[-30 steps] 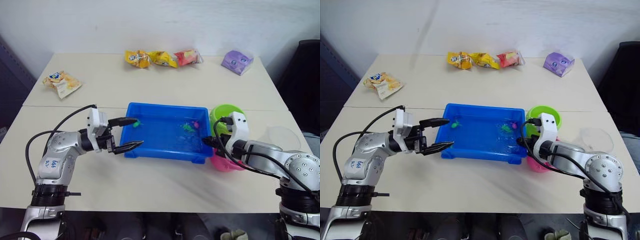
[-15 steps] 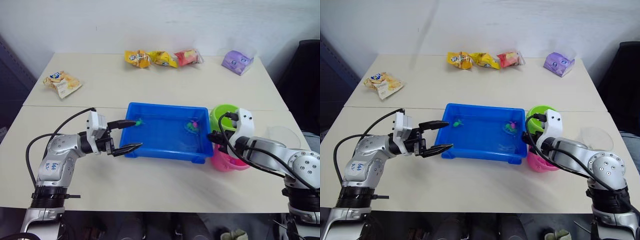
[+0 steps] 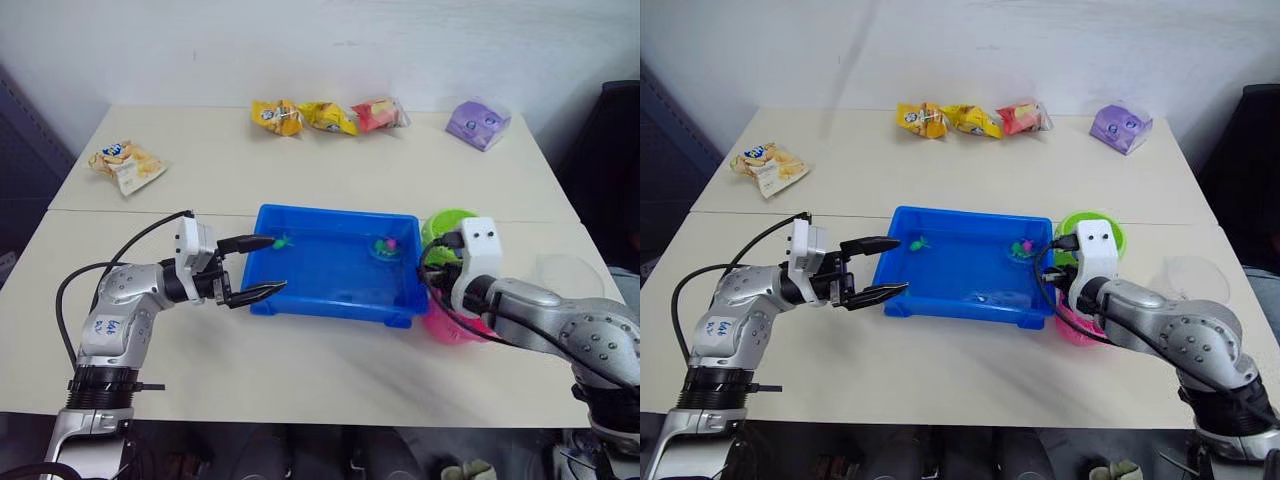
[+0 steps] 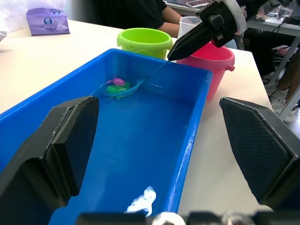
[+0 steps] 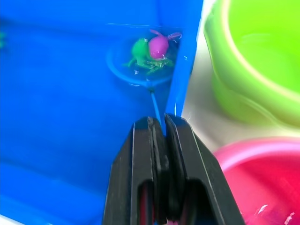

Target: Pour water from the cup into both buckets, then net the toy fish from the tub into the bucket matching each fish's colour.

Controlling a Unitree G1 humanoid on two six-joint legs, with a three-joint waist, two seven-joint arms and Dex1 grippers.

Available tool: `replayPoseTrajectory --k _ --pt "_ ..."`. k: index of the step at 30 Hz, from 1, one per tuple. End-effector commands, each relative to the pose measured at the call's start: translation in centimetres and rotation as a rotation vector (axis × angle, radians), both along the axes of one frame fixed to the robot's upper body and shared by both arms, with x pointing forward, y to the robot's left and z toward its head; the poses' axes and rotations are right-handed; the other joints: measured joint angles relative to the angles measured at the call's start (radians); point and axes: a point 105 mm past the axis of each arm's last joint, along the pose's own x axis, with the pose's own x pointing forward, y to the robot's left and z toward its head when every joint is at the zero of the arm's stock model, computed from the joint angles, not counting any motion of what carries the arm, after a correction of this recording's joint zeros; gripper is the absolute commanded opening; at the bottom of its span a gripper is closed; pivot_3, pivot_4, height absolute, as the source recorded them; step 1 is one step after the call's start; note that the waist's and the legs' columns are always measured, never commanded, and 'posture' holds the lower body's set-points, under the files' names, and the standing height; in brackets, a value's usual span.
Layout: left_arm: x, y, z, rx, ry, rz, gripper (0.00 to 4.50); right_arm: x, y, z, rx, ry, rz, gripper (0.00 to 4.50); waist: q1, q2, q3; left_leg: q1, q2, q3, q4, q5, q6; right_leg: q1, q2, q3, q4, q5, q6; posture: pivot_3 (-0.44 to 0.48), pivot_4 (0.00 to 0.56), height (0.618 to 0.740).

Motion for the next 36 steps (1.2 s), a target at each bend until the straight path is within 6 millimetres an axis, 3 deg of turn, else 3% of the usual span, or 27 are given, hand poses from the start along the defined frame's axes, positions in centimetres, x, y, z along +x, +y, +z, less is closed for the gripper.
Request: replayPoseTrajectory --k 1,12,17,24,30,36 --pt "-0.3 -0.2 0.6 0.004 -0.032 -0.016 4.44 0.0 0.0 0.9 -0.081 -0.110 0.045 0.00 0.000 0.000 0.000 0.000 0.000 0.000 0.000 0.000 0.000 0.000 0.000 0.000 0.000 0.000 0.000 0.000 0.150 0.740" --pt "-1.3 1.0 0.3 0.061 -0.006 -0.023 4.44 -1.6 -0.1 0.7 -0.206 -0.218 0.173 0.00 0.000 0.000 0.000 0.000 0.000 0.000 0.000 0.000 0.000 0.000 0.000 0.000 0.000 0.000 0.000 0.000 0.150 0.740" --pt "-1.4 2.0 0.8 0.068 -0.004 -0.016 4.44 -3.0 1.5 1.2 -0.286 -0.282 0.361 0.00 -0.001 0.000 0.000 0.001 0.000 0.000 0.000 0.000 0.000 0.000 0.000 0.000 0.000 0.000 0.000 0.000 0.150 0.740" --pt "-1.3 2.0 1.9 0.031 -0.033 -0.006 4.44 -3.7 1.1 2.7 -0.268 -0.419 0.431 0.00 0.000 0.000 0.000 0.001 0.000 0.000 0.000 0.000 0.000 0.001 0.000 0.000 0.000 0.000 0.000 0.000 0.150 0.740" --pt "-2.2 1.2 1.9 0.060 -0.030 -0.071 4.44 -5.2 0.8 3.4 -0.185 -0.451 0.497 0.00 0.001 0.000 0.000 0.002 0.000 0.000 0.000 0.000 0.000 0.001 0.000 0.000 0.000 0.000 0.000 0.000 0.150 0.740" --pt "-2.9 -1.4 3.8 0.065 -0.083 -0.198 4.44 -6.6 -0.9 4.3 -0.144 -0.496 0.481 0.00 0.005 0.000 0.000 0.002 -0.001 0.000 0.001 0.000 0.000 0.002 0.000 0.000 0.001 0.000 0.000 0.000 0.150 0.740"
